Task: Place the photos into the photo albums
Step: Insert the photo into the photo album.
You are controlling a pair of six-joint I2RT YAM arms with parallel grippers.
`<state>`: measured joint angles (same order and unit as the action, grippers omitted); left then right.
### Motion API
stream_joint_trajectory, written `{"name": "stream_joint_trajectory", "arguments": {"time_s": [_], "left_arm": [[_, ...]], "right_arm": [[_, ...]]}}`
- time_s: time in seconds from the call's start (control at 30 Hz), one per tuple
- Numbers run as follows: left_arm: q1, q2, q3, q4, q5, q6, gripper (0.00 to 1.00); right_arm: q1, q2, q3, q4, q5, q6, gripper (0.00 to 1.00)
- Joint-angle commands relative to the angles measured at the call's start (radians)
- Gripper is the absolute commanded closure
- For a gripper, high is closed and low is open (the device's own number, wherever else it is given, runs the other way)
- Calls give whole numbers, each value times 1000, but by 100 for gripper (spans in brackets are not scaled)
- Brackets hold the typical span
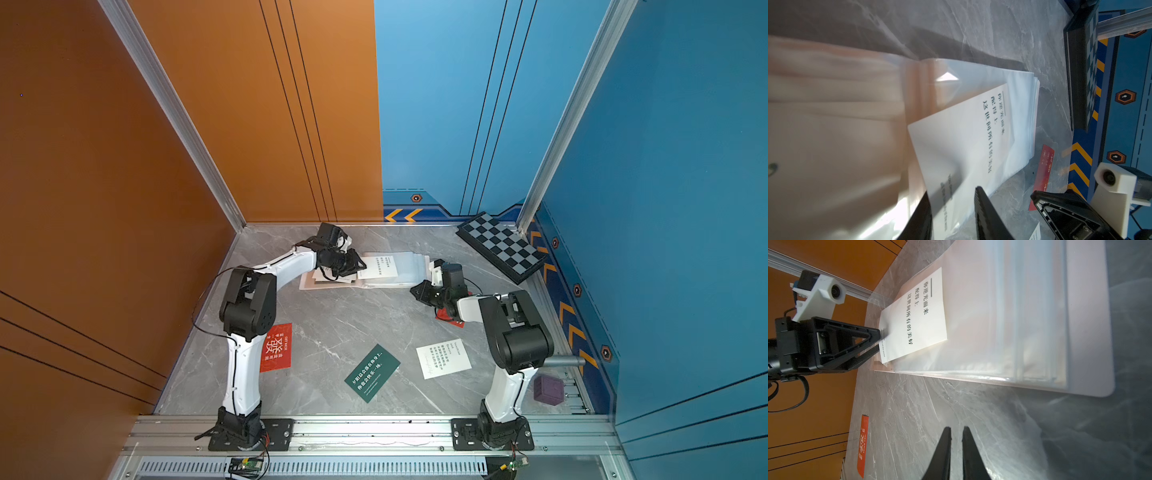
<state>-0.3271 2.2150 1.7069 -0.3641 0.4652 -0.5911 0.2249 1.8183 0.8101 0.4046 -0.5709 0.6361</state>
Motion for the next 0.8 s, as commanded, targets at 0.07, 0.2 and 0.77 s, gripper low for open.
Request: {"name": "stream_joint_trajectory", "arguments": {"time_s": [0.07,0.2,0.77], "left_arm": [[-27,45,58,-29,-26,11,63],[-39,64,82,-40,-32,8,62],[-79,144,244,-203,-134,65,53]], "right_arm": [[8,11,5,17,2,11,86],[8,10,3,16,3,11,86],[10,14,5,17,2,13,86]]}}
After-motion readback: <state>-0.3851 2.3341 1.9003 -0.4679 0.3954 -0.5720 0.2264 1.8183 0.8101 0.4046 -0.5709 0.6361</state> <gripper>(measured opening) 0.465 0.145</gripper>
